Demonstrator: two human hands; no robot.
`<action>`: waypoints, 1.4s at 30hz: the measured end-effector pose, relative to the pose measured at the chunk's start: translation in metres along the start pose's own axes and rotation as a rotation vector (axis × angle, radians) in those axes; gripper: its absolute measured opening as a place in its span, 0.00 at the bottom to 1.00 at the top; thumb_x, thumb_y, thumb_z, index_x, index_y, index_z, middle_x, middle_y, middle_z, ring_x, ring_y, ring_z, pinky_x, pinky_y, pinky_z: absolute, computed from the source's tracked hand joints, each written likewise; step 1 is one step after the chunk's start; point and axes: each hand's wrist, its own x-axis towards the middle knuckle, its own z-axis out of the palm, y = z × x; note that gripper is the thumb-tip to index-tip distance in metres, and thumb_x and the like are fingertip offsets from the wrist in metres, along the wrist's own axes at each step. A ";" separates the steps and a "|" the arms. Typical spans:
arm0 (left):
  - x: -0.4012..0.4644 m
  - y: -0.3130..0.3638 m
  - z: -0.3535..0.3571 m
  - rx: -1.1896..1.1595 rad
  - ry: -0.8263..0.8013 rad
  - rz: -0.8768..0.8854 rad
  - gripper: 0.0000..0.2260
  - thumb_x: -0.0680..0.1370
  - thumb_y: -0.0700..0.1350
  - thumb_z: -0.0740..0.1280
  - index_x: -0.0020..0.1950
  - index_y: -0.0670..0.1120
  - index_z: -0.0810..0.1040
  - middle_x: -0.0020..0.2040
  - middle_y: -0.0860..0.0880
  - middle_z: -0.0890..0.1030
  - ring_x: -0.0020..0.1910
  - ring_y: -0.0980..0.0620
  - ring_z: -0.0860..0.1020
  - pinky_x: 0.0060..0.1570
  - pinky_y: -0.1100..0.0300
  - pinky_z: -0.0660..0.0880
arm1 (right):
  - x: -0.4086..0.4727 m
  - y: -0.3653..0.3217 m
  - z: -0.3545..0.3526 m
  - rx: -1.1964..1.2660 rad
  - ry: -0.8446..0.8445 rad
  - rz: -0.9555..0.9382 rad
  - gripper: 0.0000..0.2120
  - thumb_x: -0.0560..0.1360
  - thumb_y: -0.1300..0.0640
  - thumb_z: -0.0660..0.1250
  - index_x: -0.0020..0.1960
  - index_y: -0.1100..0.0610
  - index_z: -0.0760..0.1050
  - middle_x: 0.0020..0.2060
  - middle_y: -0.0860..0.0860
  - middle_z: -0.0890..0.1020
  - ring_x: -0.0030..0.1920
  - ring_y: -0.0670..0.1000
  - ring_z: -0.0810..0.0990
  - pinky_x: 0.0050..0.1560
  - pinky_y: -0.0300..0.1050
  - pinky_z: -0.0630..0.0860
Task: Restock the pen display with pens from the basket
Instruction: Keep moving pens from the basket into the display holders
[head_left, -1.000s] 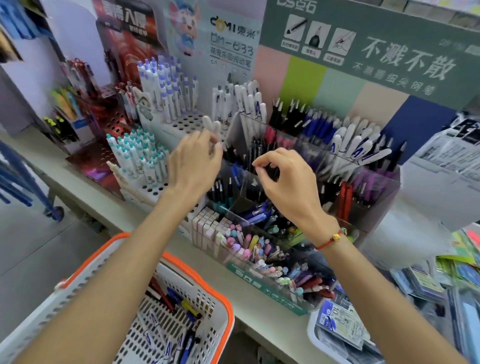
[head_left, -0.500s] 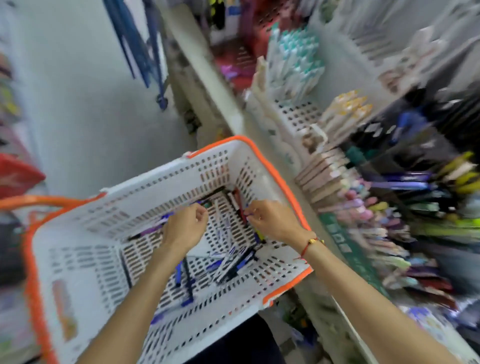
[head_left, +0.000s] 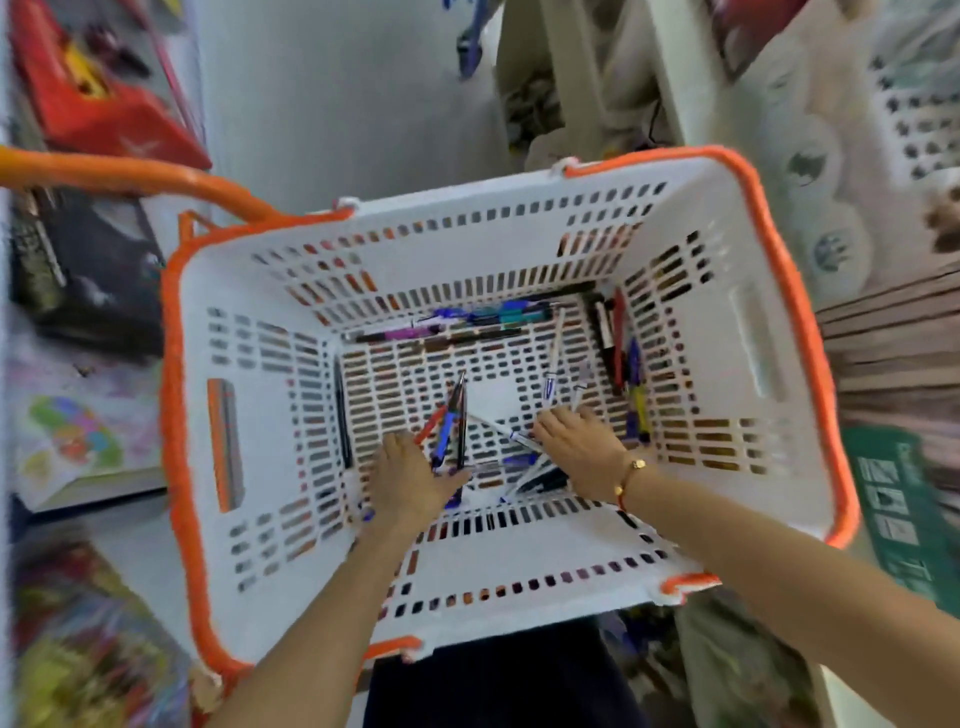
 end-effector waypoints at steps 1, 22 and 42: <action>-0.002 0.003 0.003 0.023 0.055 -0.013 0.45 0.70 0.71 0.65 0.73 0.39 0.60 0.69 0.42 0.65 0.68 0.43 0.65 0.66 0.52 0.68 | 0.000 -0.004 -0.001 -0.056 0.005 0.011 0.30 0.77 0.59 0.65 0.74 0.63 0.57 0.69 0.57 0.61 0.68 0.57 0.63 0.67 0.57 0.66; 0.000 0.033 -0.057 -0.370 0.140 0.038 0.16 0.84 0.49 0.53 0.65 0.44 0.72 0.61 0.48 0.75 0.53 0.46 0.76 0.51 0.53 0.72 | -0.009 0.027 -0.037 1.095 -0.320 0.050 0.06 0.84 0.55 0.56 0.50 0.56 0.69 0.38 0.51 0.71 0.34 0.47 0.67 0.35 0.38 0.66; -0.009 0.075 -0.096 -1.300 -0.211 0.379 0.13 0.82 0.51 0.59 0.53 0.44 0.79 0.43 0.42 0.76 0.40 0.53 0.78 0.49 0.60 0.77 | -0.014 0.033 -0.107 2.102 -0.370 -0.036 0.16 0.82 0.49 0.59 0.60 0.59 0.77 0.44 0.56 0.84 0.40 0.50 0.83 0.41 0.42 0.82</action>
